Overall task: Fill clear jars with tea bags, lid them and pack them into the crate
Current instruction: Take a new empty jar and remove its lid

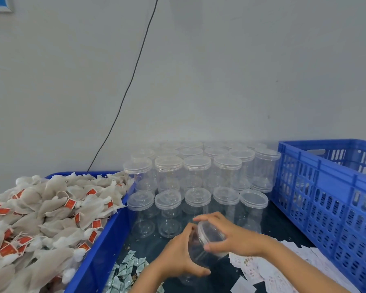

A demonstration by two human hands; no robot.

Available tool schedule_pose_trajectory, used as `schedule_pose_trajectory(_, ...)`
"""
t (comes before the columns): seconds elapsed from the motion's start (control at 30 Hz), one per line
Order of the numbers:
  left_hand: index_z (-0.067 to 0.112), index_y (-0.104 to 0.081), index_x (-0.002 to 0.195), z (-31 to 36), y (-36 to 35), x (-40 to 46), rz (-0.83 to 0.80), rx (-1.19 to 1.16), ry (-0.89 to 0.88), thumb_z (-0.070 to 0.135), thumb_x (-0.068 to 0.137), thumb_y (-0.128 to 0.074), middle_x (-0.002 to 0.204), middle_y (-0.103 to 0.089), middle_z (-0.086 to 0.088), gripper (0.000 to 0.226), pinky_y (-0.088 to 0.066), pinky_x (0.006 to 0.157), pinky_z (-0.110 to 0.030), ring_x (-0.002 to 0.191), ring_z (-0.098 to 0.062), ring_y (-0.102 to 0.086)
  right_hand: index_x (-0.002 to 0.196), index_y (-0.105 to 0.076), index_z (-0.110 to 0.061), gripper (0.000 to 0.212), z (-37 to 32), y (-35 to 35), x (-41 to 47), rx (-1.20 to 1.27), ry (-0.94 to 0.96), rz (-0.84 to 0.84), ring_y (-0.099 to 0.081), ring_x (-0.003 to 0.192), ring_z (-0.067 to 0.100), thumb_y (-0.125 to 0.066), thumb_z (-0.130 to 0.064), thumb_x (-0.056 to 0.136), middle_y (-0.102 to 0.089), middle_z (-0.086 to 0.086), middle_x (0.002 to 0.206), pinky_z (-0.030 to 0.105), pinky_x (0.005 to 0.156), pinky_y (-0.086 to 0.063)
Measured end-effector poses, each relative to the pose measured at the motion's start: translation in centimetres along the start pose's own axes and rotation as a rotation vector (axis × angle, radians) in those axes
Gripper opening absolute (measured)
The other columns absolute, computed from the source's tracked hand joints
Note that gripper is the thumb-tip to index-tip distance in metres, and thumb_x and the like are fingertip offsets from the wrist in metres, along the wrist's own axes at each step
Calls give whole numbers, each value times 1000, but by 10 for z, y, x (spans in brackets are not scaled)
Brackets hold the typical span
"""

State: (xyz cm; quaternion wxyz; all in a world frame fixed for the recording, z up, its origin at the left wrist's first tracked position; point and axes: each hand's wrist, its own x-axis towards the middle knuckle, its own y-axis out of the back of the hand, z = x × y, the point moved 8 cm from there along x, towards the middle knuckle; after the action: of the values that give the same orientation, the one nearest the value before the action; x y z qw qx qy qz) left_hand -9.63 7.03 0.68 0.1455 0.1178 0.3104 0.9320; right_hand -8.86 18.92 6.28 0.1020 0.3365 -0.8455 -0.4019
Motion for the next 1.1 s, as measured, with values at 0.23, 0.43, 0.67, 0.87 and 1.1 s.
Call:
schedule_pose_trajectory(0.23, 40, -43, 121, -8, 2, -4, 36, -84, 6, 35, 57, -90, 120, -61, 22, 80, -48, 101, -33, 117, 0, -57, 147, -11, -39, 90, 13, 2, -1, 49, -173, 112, -24, 141, 21, -50, -75, 75, -11, -5, 156, 44, 116, -25)
schedule_pose_trajectory(0.43, 43, -42, 119, -6, 1, -2, 1, -49, 28, 41, 55, -90, 120, -59, 22, 80, -48, 101, -31, 116, 2, -56, 140, -15, -52, 84, 4, 5, -4, 54, -153, -41, -41, 126, 25, -71, -36, 80, -30, 5, 139, 42, 106, -42)
schedule_pose_trajectory(0.67, 38, -41, 118, -1, -1, 2, -32, 25, 32, 45, 54, -87, 117, -60, 17, 79, -50, 98, -36, 112, -7, -58, 148, -12, -35, 88, 11, 8, 5, -60, -279, 105, -31, 138, 32, -58, -66, 79, -17, 5, 154, 47, 107, -40)
schedule_pose_trajectory(0.87, 39, -39, 117, -2, 1, 0, -21, 60, 38, 49, 53, -86, 116, -58, 18, 80, -50, 97, -35, 110, -4, -56, 143, -13, -47, 92, -4, 13, -1, 31, -98, -37, -26, 140, 23, -77, -37, 78, -20, -5, 149, 35, 108, -38)
schedule_pose_trajectory(1.1, 39, -39, 118, -2, -1, 1, -28, 53, 30, 48, 54, -86, 118, -58, 19, 80, -49, 98, -36, 113, -4, -56, 141, -22, -41, 74, 0, 6, -1, 23, -156, -22, -41, 128, 22, -69, -35, 84, -28, -1, 147, 36, 100, -48)
